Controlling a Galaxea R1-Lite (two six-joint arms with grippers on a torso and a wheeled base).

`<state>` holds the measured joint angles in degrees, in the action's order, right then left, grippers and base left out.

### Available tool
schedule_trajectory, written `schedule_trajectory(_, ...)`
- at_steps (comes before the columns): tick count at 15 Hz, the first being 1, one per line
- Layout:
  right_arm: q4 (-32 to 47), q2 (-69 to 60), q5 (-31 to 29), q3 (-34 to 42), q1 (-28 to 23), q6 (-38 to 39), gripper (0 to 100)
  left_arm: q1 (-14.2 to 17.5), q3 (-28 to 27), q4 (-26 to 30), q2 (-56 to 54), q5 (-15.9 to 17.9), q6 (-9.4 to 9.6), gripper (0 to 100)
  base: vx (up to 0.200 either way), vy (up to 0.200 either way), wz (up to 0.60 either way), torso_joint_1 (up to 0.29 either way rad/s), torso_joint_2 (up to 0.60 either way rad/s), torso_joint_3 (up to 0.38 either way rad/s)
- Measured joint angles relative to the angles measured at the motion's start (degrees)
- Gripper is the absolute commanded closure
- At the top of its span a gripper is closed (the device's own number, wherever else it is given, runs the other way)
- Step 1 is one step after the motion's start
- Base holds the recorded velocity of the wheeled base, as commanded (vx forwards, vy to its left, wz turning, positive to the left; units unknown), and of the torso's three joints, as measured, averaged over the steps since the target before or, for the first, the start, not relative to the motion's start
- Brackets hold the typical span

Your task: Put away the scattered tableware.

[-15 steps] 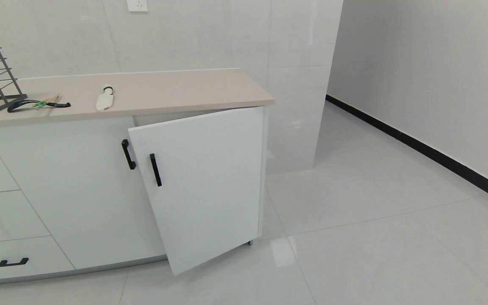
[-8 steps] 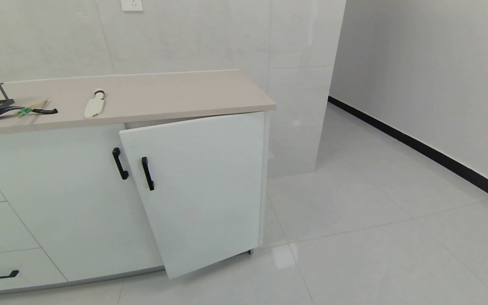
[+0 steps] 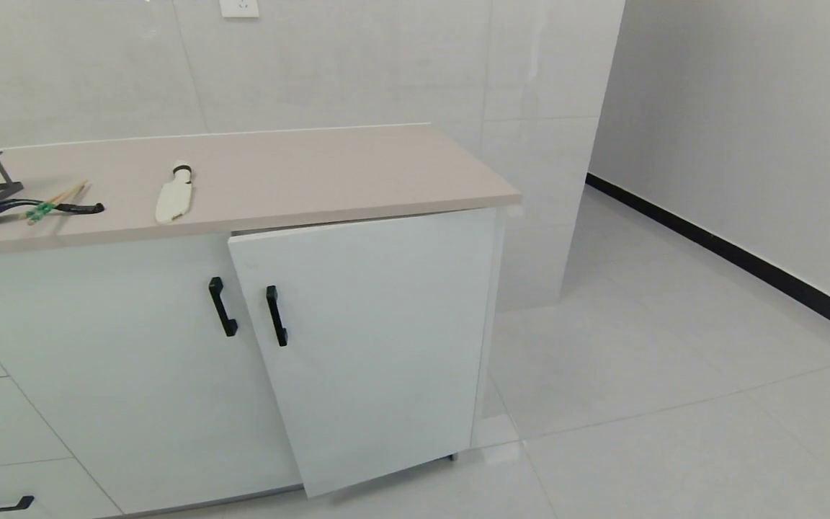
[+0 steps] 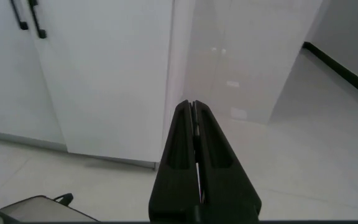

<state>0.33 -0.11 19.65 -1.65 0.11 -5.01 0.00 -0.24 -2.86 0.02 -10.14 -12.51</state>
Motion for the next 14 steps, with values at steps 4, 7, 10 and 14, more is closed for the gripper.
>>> schedule_trajectory(4,-0.1,0.0,-0.1,0.0,-0.1,-0.1,100,-0.1,0.0,0.0,0.0,0.0,-0.07,0,0.0,0.0,0.3,0.004,0.0,0.0)
schedule_trajectory(7,-0.1,0.0,-0.2,0.0,-0.1,-0.1,100,-0.1,0.0,0.0,0.0,-0.2,0.52,0,0.133,0.0,0.0,0.003,0.0,0.003)
schedule_trajectory(10,-0.2,0.0,-0.6,0.0,-0.1,-0.2,100,-0.1,0.1,0.0,0.0,-0.2,3.73,0,0.2,0.0,0.0,0.001,0.0,-0.001)
schedule_trajectory(14,-1.0,0.0,-1.9,0.4,-0.1,0.0,100,-0.1,0.1,0.0,0.0,-0.3,8.13,0,0.2,0.1,0.0,0.004,0.0,-0.001)
